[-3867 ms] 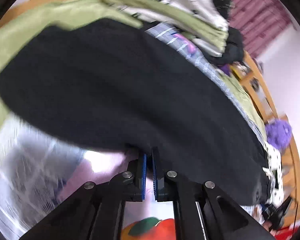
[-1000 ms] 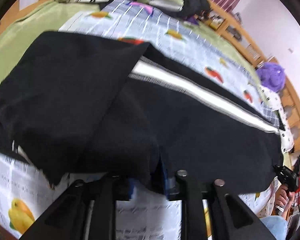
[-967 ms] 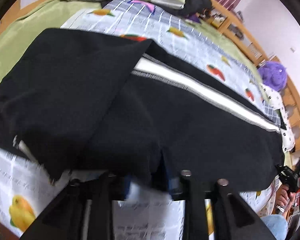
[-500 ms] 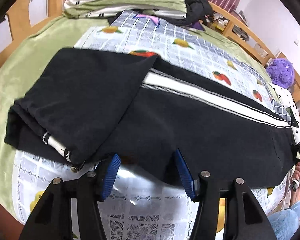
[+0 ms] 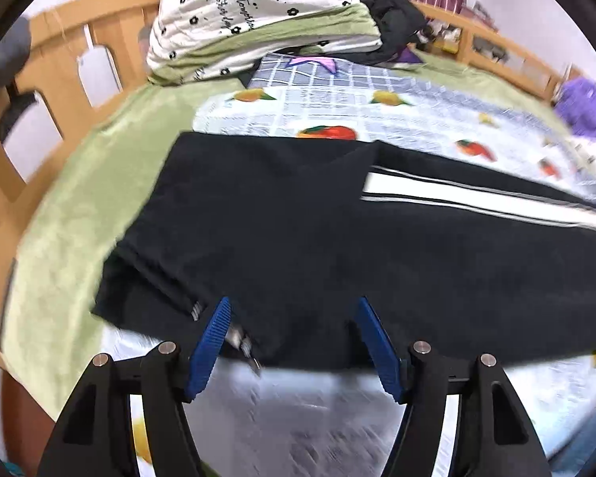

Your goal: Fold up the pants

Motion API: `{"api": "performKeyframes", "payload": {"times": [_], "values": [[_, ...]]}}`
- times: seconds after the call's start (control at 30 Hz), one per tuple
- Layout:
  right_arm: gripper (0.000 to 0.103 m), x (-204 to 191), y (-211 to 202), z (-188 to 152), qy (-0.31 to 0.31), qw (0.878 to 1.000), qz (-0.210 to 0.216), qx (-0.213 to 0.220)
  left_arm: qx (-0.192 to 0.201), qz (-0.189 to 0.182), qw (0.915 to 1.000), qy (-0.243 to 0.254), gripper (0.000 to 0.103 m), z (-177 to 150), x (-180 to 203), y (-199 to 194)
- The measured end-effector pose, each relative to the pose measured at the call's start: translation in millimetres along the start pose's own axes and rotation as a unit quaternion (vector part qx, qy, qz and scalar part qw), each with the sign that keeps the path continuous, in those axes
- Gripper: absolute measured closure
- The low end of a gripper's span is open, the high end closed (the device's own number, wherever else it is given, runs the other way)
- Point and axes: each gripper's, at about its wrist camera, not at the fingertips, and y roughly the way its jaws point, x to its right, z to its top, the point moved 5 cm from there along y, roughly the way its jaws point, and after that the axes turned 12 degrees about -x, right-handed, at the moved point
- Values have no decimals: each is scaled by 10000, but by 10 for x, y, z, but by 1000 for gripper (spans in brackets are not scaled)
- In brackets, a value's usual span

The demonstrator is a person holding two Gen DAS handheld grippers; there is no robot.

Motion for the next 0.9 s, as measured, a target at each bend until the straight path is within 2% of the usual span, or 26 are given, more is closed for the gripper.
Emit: {"api": "performKeyframes", "payload": {"times": [0.03, 0.1, 0.13, 0.17, 0.2, 0.23, 0.3, 0.47, 0.53, 0.6, 0.63, 0.67, 0.73, 0.9], "values": [[57, -19, -63, -33, -14, 10000, -10, -8, -27, 185, 9998, 84, 38, 50, 19, 92], [57, -85, -231, -175, -113, 9999, -88, 8, -50, 327, 9990, 301, 38, 109, 87, 249], [57, -137, -311, -244, -172, 9998, -131, 33, -80, 436, 9982, 413, 44, 131, 117, 331], [57, -191, -392, -313, -252, 9995, -179, 49, -75, 499, 9974, 509, 71, 164, 144, 397], [57, -223, -483, -400, -341, 9992, -219, 43, -48, 402, 9975, 573, 83, 198, 166, 430], [57, -280, -530, -464, -415, 9988, -243, 44, 23, 227, 9981, 578, 90, 276, 171, 450], [57, -406, -606, -583, -555, 9982, -239, 45, 192, 63, 9993, 318, 92, 512, 75, 449], [57, -801, -488, -719, -783, 9967, -184, -106, 560, 42, 9979, -332, 93, 1194, -307, 350], [57, -989, -392, -734, -894, 9958, -105, -174, 590, 50, 9974, -422, 93, 1383, -394, 307], [57, -1219, -273, -738, -1076, 9939, -54, -228, 610, 19, 9977, -299, 89, 1503, -382, 282], [57, -1333, -217, -733, -1171, 9928, -24, -251, 642, 54, 9978, -180, 77, 1554, -359, 274], [57, -1487, -131, -722, -1297, 9911, 10, -305, 689, 100, 9975, -115, 59, 1580, -340, 265], [56, -1698, 1, -705, -1466, 9884, 96, -394, 887, 99, 9959, -120, 38, 1611, -317, 211], [53, -2379, 387, -648, -2181, 9740, 198, -577, 775, -468, 9954, -314, 38, 1760, -360, 260]]}}
